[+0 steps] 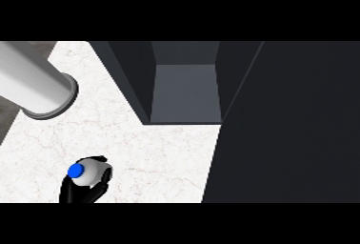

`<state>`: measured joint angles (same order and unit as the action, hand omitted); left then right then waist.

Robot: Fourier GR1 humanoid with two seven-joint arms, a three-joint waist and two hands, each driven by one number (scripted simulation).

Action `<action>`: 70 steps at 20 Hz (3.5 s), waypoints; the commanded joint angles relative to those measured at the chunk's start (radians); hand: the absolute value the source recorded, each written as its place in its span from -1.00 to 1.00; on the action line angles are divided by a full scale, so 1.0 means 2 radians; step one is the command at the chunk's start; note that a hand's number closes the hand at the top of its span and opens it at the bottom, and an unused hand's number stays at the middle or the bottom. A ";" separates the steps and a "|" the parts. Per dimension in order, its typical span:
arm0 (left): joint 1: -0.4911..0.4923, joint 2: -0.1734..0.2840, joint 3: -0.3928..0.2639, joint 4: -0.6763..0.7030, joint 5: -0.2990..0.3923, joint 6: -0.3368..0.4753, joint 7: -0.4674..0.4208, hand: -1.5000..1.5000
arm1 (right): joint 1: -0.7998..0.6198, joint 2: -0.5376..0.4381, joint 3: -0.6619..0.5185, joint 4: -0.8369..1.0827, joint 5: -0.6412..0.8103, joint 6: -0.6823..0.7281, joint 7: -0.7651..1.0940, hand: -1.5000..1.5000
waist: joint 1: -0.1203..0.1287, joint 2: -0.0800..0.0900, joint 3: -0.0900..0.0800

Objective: Pick up the bottled water, place it into the cabinet and close the cabinet

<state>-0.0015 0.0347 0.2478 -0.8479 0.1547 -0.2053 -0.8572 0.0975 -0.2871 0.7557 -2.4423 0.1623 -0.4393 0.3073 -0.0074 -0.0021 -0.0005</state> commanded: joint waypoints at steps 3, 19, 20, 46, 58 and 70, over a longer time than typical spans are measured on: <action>0.003 0.018 0.004 -0.002 0.024 -0.043 -0.002 1.00 | 0.005 -0.008 0.003 -0.079 0.044 0.000 0.047 -1.00 | 0.001 0.000 0.000; 0.012 -0.017 -0.073 -0.096 0.048 0.023 0.063 1.00 | 0.005 -0.002 0.033 -0.044 0.070 -0.016 0.036 -1.00 | 0.003 -0.001 0.000; -0.010 -0.017 -0.089 -0.040 0.053 0.042 0.015 1.00 | 0.005 -0.002 0.038 -0.045 0.076 -0.019 0.031 -1.00 | 0.000 -0.001 0.000; -0.078 -0.017 -0.272 -0.302 0.093 0.254 0.268 1.00 | 0.015 -0.018 0.038 -0.044 0.055 -0.021 0.011 -1.00 | -0.003 0.000 0.000; -0.217 -0.017 -0.285 -0.266 0.081 0.368 0.316 1.00 | 0.040 -0.033 0.058 -0.051 0.061 -0.031 -0.006 -1.00 | -0.004 0.000 0.000; -0.368 -0.017 -0.232 -0.080 0.071 0.378 0.319 1.00 | 0.008 -0.018 0.040 -0.020 0.035 -0.031 -0.010 -1.00 | -0.005 0.002 0.000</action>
<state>-0.6522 0.0011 -0.2676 -1.1299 0.2972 0.5792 -0.2099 0.1033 -0.3274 0.8155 -2.4271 0.1724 -0.5083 0.2665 -0.0193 0.0004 -0.0004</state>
